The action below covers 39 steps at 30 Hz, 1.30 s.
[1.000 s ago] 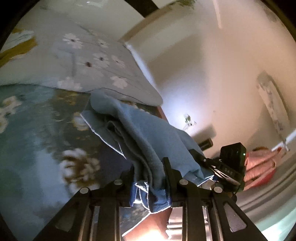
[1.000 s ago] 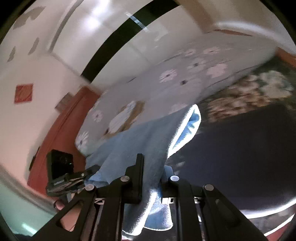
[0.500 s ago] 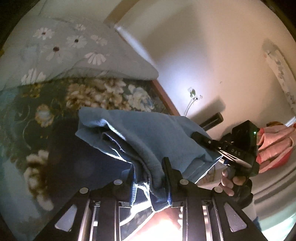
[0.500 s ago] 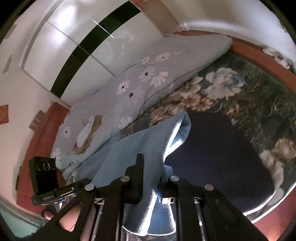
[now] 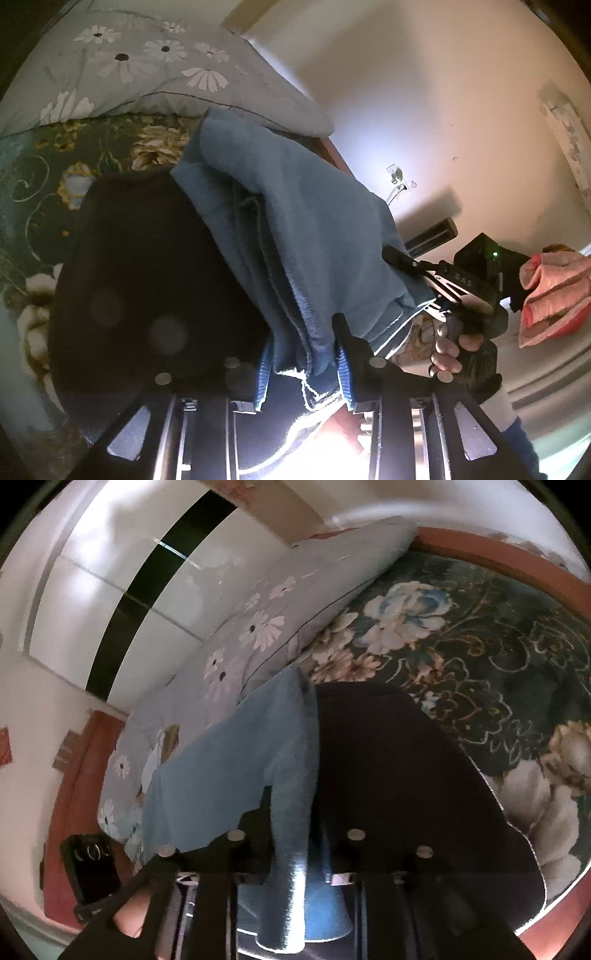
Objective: Fold clothes
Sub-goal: 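Carry the folded shirt with both grippers onto the navy clothes stack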
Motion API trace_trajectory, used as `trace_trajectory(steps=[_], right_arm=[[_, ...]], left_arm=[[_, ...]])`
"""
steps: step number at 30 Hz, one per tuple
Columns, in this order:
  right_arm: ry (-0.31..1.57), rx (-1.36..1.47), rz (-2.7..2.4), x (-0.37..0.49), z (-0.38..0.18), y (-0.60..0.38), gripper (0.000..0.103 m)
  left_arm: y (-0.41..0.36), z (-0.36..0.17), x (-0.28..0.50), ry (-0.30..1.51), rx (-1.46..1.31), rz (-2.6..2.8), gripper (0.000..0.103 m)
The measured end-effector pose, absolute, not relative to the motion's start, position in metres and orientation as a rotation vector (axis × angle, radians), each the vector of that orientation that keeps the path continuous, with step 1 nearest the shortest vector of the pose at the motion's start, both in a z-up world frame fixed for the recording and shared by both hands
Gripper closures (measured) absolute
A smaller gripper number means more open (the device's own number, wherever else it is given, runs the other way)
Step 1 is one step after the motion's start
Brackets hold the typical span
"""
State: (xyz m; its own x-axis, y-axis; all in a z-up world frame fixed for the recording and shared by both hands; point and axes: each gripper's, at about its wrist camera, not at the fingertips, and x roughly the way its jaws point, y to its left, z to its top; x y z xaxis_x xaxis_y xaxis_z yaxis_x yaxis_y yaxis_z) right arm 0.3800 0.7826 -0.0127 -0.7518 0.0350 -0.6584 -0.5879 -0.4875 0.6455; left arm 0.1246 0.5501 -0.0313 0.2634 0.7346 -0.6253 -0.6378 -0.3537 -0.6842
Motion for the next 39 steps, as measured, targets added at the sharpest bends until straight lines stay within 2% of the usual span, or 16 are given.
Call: trace_trajectory(steps=[2,6,7,10,13,15,20,25,29,32,39], right_arm=[[1.296,-0.847,2.267,0.377,-0.009,0.783,0.079],[1.232,-0.875,2.254,0.380,0.004,0.780,0.076],[1.221,-0.875,2.247,0.382,0.006,0.782,0.075],[1.173,-0.858,2.221,0.386,0.017,0.783,0.073],[1.117,-0.855,2.243,0.370,0.027,0.775,0.073],[1.078,-0.852,2.258,0.360,0.035,0.769,0.073],[0.983,-0.845,2.291,0.333,0.053,0.756,0.072],[0.946,-0.888,2.301,0.311,0.046,0.744,0.071],[1.034,-0.898,2.245,0.314,0.019,0.745,0.071],[1.104,-0.858,2.240,0.318,0.010,0.746,0.071],[1.091,-0.815,2.259,0.333,0.026,0.725,0.071]], left_arm=[[0.548,-0.028,0.123,-0.084,-1.315,1.421,0.067],[0.532,-0.022,0.114,-0.026,-1.313,1.431,0.050],[0.526,-0.021,0.109,-0.018,-1.312,1.450,0.049],[0.503,-0.014,0.092,-0.014,-1.306,1.545,0.049],[0.494,0.004,0.079,-0.098,-1.274,1.626,0.049],[0.505,0.024,0.079,-0.121,-1.225,1.631,0.049],[0.560,0.055,0.099,-0.011,-1.101,1.597,0.042],[0.594,0.025,0.102,0.021,-1.211,1.571,0.042],[0.600,-0.010,0.100,0.034,-1.329,1.562,0.042],[0.594,-0.009,0.103,0.057,-1.304,1.561,0.042],[0.569,0.000,0.112,0.075,-1.276,1.566,0.040]])
